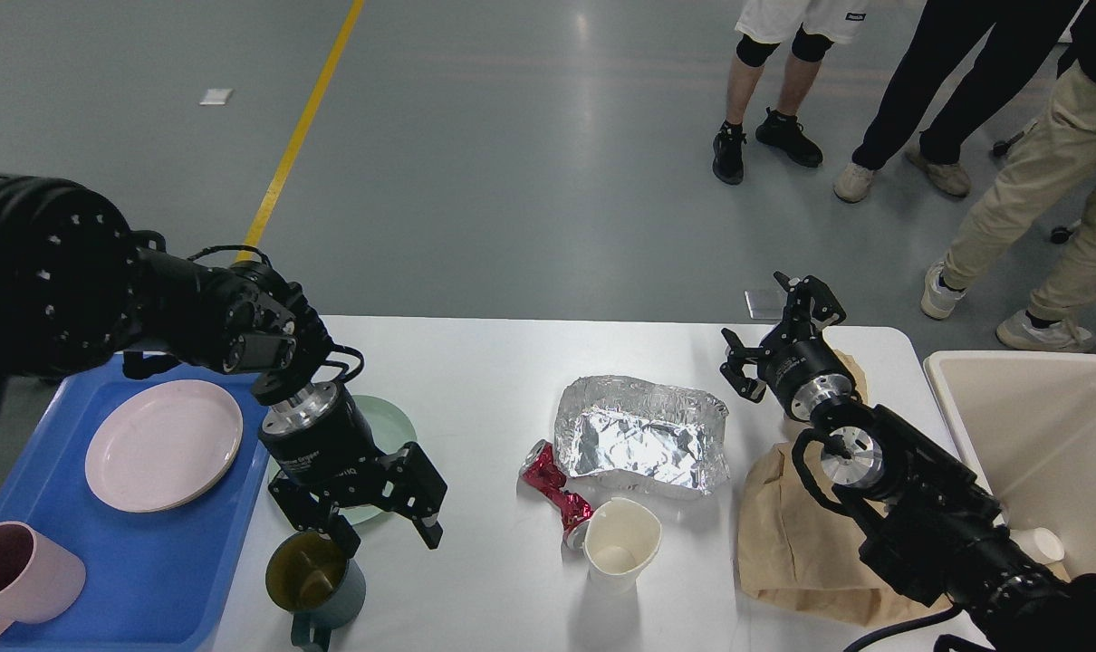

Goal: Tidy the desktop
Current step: 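Lower the left gripper and grasp the teal mug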

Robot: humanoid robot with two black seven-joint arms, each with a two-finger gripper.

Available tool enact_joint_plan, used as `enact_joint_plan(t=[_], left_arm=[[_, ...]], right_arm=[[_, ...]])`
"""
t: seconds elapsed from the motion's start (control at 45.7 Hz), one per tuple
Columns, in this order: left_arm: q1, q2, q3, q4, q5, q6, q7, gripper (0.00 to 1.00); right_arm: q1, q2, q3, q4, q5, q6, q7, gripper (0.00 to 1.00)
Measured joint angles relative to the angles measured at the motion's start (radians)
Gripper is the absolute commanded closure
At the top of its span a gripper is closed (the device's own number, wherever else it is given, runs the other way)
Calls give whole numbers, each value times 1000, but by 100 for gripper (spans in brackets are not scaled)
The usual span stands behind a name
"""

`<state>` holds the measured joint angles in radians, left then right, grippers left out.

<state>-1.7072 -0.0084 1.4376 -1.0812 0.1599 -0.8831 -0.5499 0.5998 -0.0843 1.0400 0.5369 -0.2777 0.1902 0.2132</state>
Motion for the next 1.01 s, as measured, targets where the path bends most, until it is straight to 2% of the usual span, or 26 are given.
enact_joint_plan(t=[0.175, 0.285, 0.547, 0.876, 1.007], left_arm=[[23, -37, 19, 11, 0, 115, 114, 4], [36, -41, 17, 18, 0, 148, 153, 4], [41, -52, 9, 18, -2, 126, 159, 4], [37, -54, 18, 14, -2, 22, 159, 4], [53, -55, 22, 17, -2, 10, 163, 4]], right_arm=[[0, 0, 0, 0, 0, 0, 0, 0], [0, 0, 0, 0, 0, 0, 0, 0], [0, 0, 0, 0, 0, 0, 0, 0], [0, 0, 0, 0, 0, 0, 0, 0], [0, 0, 0, 0, 0, 0, 0, 0]])
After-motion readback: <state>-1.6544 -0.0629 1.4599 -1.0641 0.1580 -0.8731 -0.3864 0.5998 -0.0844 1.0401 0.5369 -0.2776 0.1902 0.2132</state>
